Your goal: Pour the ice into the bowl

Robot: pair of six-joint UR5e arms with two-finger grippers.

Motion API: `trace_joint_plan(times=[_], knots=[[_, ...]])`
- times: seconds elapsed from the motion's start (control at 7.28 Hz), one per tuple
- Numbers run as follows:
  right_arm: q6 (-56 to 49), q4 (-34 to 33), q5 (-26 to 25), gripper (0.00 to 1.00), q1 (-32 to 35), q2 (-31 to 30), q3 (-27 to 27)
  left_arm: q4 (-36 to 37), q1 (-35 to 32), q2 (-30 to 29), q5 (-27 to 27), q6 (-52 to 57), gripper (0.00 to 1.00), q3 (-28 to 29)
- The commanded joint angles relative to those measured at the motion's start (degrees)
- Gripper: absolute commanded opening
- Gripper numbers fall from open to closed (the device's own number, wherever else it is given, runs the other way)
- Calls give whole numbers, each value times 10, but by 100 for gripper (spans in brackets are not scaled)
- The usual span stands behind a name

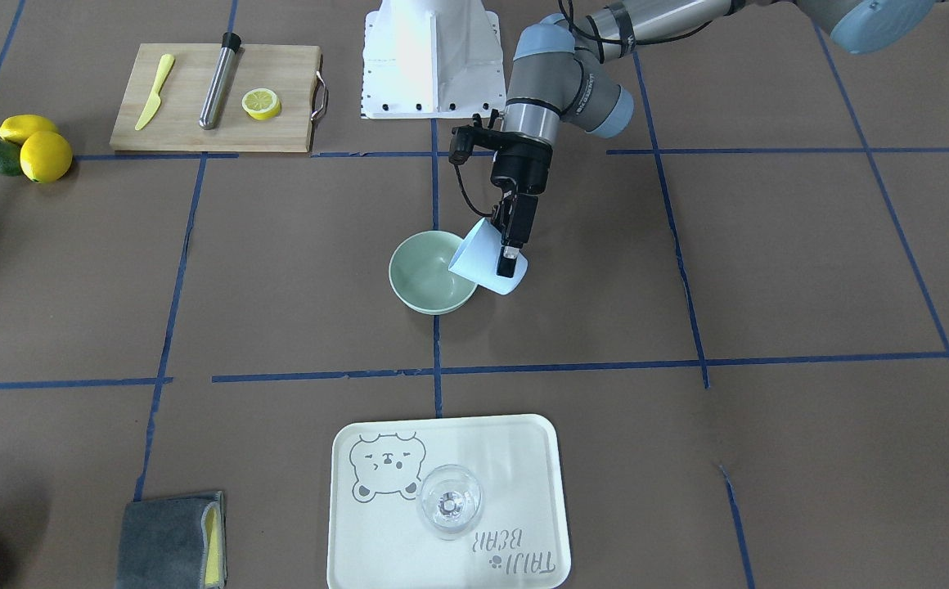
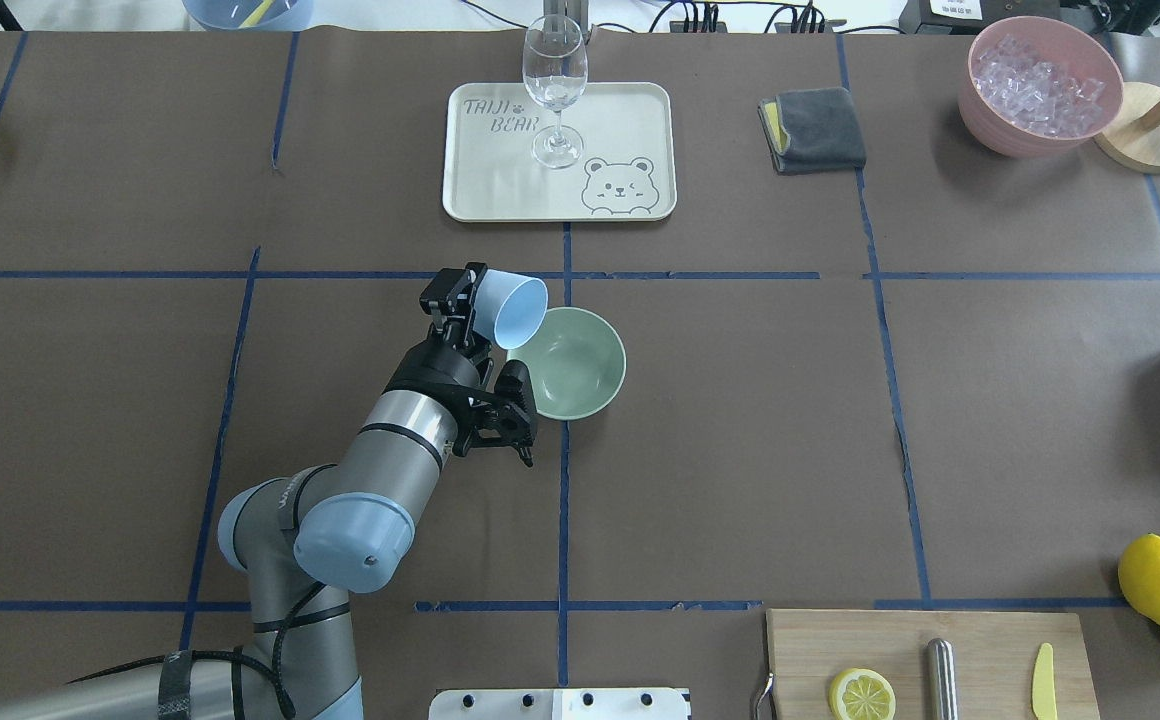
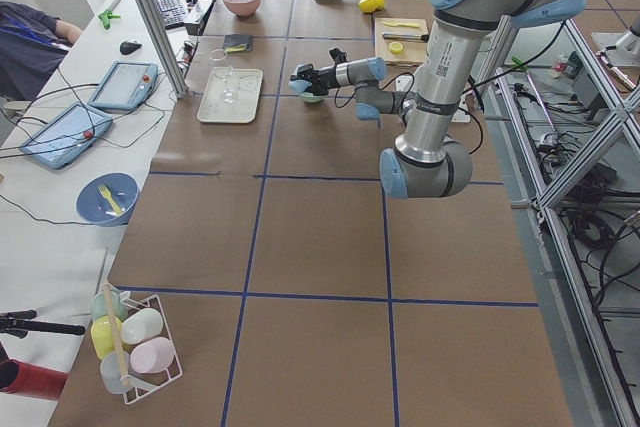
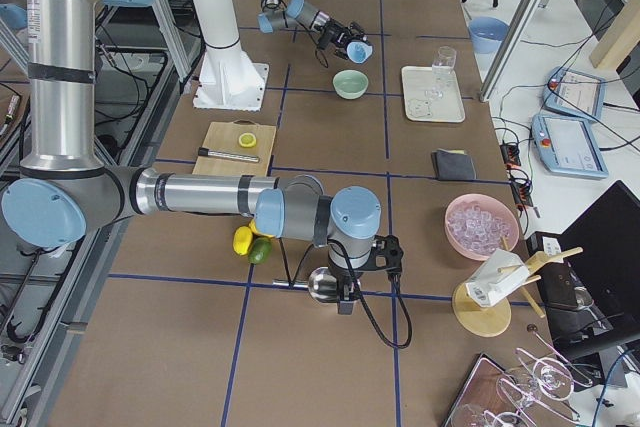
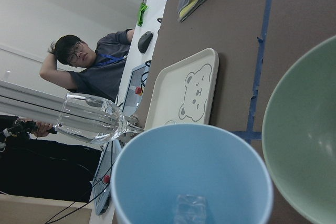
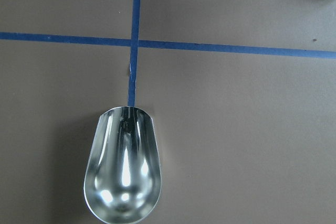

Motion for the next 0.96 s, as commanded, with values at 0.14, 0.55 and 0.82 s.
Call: trace_joint_plan(times=[0.14, 0.55, 0.82], knots=[[0, 1, 0, 100, 9, 0, 1, 36, 0, -5, 71, 76, 0, 10], [0, 0, -2, 100, 16, -2, 0, 32, 0, -16, 101, 207, 0, 22], [0, -1, -3, 100, 23, -9, 0, 37, 7, -23, 134, 215, 0, 43]])
